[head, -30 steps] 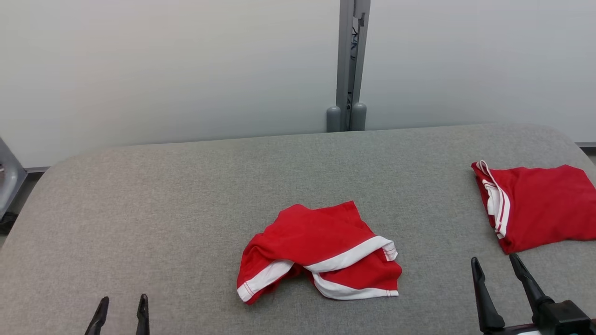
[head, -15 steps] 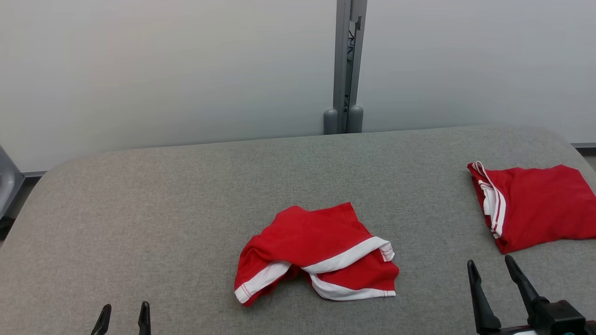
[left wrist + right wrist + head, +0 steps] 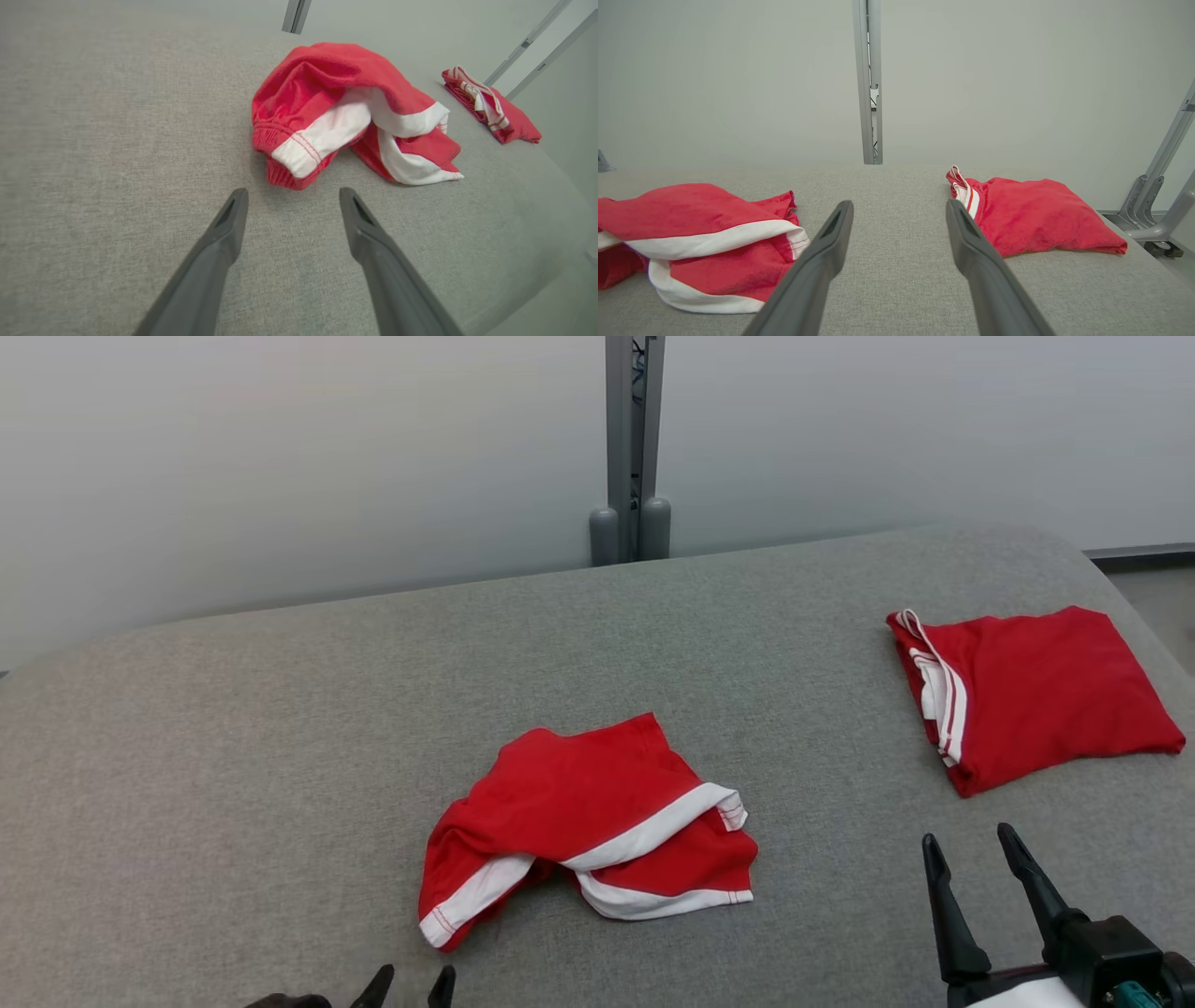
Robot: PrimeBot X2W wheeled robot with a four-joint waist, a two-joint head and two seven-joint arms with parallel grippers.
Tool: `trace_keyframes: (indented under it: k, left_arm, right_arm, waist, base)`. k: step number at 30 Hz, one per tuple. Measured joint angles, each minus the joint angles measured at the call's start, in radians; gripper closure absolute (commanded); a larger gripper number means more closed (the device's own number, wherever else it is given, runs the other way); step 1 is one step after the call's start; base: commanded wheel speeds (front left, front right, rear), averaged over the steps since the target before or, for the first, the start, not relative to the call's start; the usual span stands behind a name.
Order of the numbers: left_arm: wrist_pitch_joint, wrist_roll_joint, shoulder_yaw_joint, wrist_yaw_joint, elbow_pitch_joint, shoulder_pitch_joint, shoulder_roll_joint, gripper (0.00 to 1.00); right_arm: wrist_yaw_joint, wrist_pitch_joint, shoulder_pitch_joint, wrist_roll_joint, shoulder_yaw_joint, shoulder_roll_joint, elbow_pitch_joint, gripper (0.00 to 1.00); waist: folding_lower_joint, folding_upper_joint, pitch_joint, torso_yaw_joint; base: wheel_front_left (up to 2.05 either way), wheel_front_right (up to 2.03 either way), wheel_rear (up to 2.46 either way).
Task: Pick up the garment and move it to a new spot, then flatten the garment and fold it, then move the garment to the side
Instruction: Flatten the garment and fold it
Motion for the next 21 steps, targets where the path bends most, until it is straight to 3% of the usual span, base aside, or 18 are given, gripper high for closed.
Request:
trace_keyframes:
  k: [13, 14, 15, 16, 19, 21]
  left_arm:
    - [0.007, -0.051, -0.002, 0.004, 0.111, -0.087, 0.002, 0.00]
    - [-0.009, -0.052, -0.003, 0.003, 0.114, -0.099, 0.005, 0.04]
    - [-0.012, -0.057, -0.004, 0.002, 0.114, -0.106, 0.006, 0.46]
    - [-0.015, -0.058, -0.010, 0.002, 0.113, -0.114, 0.008, 0.46]
    - [-0.029, -0.068, -0.022, 0.001, 0.104, -0.133, 0.010, 1.00]
    - [-0.026, -0.069, -0.029, 0.000, 0.103, -0.137, 0.013, 1.00]
  right_arm:
    - [0.000, 0.000, -0.004, 0.012, 0.005, 0.000, 0.000, 0.00]
    - [0.000, 0.000, -0.004, 0.015, 0.004, 0.000, -0.002, 0.00]
    - [0.000, 0.000, -0.005, 0.016, 0.003, 0.000, -0.003, 0.00]
    - [0.000, 0.000, -0.005, 0.017, 0.002, 0.000, -0.003, 0.00]
    - [0.000, 0.000, -0.006, 0.024, -0.002, 0.000, -0.004, 0.00]
    - [0.000, 0.000, -0.006, 0.025, -0.002, 0.000, -0.004, 0.00]
  waist:
    - [0.0000, 0.0000, 0.048, -0.089]
    - [0.0000, 0.0000, 0.054, -0.092]
    - [0.0001, 0.0000, 0.057, -0.093]
    - [0.0001, 0.0000, 0.060, -0.093]
    - [0.0001, 0.0000, 0.067, -0.092]
    - [0.0001, 0.0000, 0.069, -0.091]
  base:
    - [0.00, 0.00, 0.00]
    - [0.00, 0.00, 0.00]
    - [0.00, 0.00, 0.00]
    - [0.00, 0.00, 0.00]
    - [0.00, 0.00, 0.00]
    - [0.00, 0.00, 0.00]
